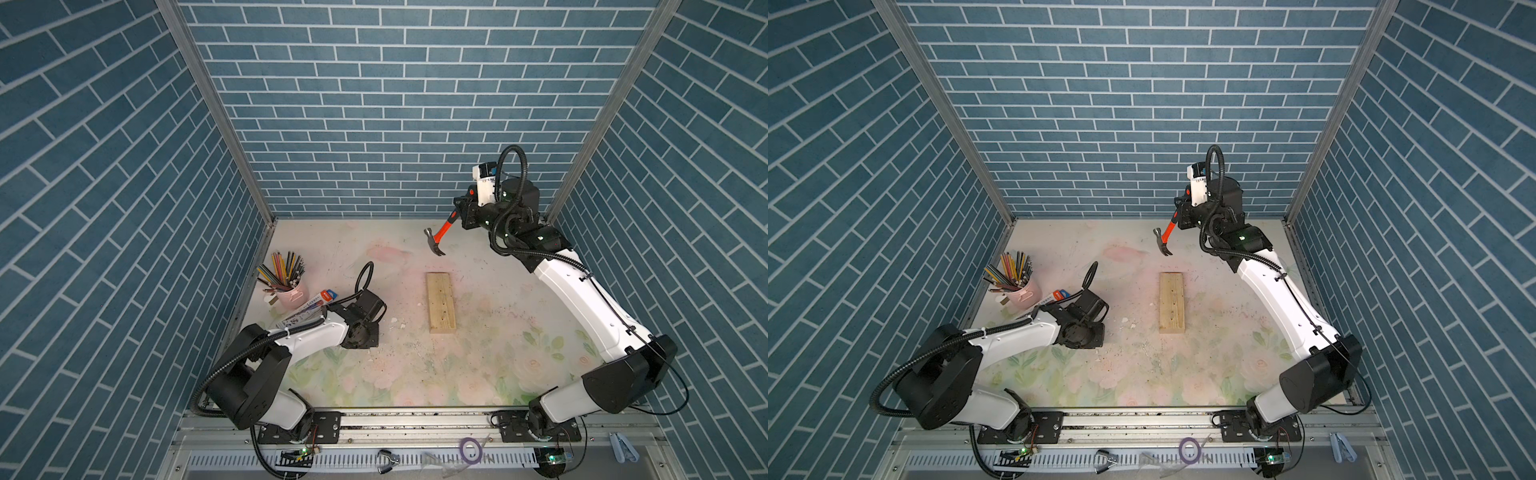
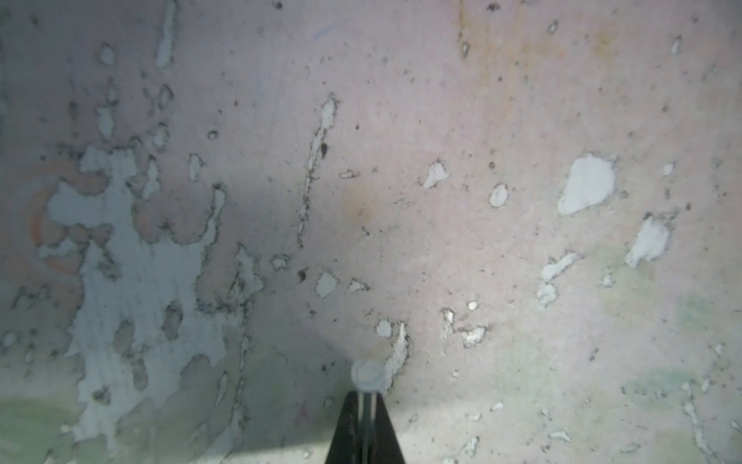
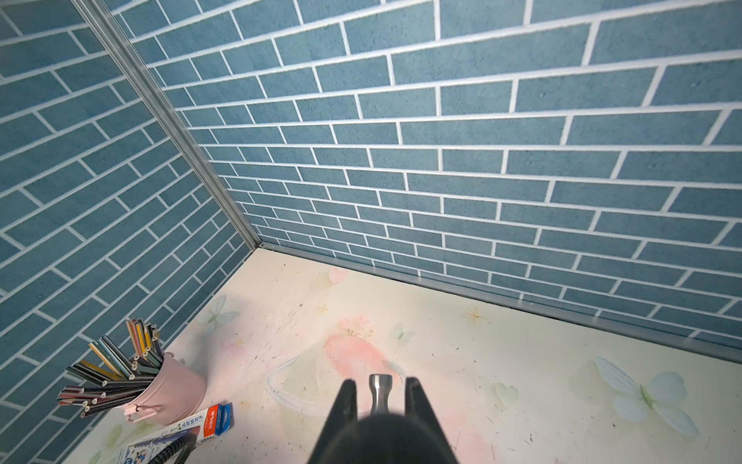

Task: Use a claw hammer to pull out a nail
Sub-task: Place the nail at the center of the board.

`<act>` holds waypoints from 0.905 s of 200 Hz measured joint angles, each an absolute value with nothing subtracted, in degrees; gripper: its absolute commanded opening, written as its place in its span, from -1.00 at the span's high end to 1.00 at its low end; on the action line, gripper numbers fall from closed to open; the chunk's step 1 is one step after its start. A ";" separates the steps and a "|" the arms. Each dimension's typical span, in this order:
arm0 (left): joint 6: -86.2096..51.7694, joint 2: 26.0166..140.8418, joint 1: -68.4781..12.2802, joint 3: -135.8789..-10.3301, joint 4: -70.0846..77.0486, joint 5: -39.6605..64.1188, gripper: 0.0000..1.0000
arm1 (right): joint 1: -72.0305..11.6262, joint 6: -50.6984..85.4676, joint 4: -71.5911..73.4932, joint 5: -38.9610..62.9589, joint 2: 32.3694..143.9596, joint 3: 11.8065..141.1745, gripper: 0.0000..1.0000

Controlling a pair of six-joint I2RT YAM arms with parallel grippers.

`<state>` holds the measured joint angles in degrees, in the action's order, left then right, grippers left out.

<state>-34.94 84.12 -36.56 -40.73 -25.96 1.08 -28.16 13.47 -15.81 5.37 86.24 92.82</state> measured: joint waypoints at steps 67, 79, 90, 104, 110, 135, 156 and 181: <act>-35.42 84.09 -36.53 -40.73 -26.06 0.84 0.98 | -28.10 13.47 -15.81 5.39 86.24 92.82 1.00; -35.42 84.12 -36.51 -40.73 -26.13 0.80 0.97 | -28.05 13.47 -15.81 5.39 86.24 92.82 1.00; -35.42 84.12 -36.49 -40.77 -26.33 0.62 0.96 | -28.03 13.47 -15.81 5.39 86.24 92.82 1.00; -35.51 84.12 -36.47 -40.88 -26.87 0.05 0.93 | -27.97 13.47 -15.81 5.41 86.24 92.82 1.00; -35.57 84.12 -36.47 -40.93 -27.20 -0.21 0.93 | -27.94 13.47 -15.81 5.41 86.24 92.82 1.00; -35.64 84.25 -36.40 -41.34 -28.93 -1.15 0.92 | -27.79 13.47 -15.81 5.43 86.24 92.82 1.00; -35.90 84.58 -36.40 -41.87 -30.48 -1.89 0.90 | -27.70 13.47 -15.81 5.45 86.24 92.82 1.00; -36.60 84.73 -36.84 -42.15 -32.18 -2.90 0.86 | -27.62 13.50 -15.81 5.61 86.28 92.82 1.00</act>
